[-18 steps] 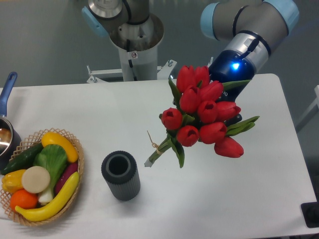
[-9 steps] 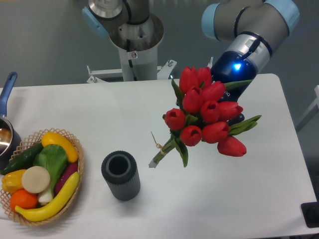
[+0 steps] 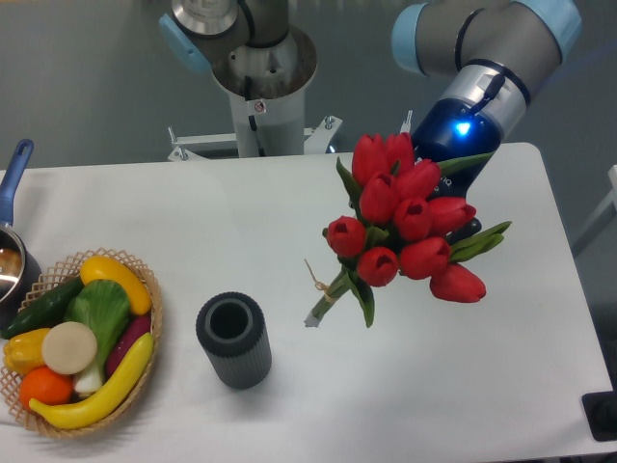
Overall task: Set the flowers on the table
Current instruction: 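Rotate the gripper to turn the tulip bouquet sideways, stems horizontal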
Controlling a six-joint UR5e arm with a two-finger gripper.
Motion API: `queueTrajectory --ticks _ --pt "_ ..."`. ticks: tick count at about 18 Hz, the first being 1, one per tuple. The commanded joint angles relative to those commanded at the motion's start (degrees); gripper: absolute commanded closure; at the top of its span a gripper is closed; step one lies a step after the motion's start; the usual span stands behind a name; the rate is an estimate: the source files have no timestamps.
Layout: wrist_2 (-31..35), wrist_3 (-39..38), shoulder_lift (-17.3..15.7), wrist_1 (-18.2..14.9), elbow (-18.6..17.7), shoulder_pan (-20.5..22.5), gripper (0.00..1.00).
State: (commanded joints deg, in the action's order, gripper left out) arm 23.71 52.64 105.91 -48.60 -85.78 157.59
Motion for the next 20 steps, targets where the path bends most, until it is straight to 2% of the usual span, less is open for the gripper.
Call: queueTrajectory --ticks 3,7,14,20 --pt "5.72 4.22 -0.61 -0.09 -0.88 -0.09 0.57" --pt "12.04 5.8 -0.88 -0.09 -0.97 -0.26 0.57" --pt "22.5 18.71 -3.43 -0.53 -6.85 -1.05 0.57" --pt "34.19 25.05 -3.78 -1.93 -8.0 -3.6 0.6"
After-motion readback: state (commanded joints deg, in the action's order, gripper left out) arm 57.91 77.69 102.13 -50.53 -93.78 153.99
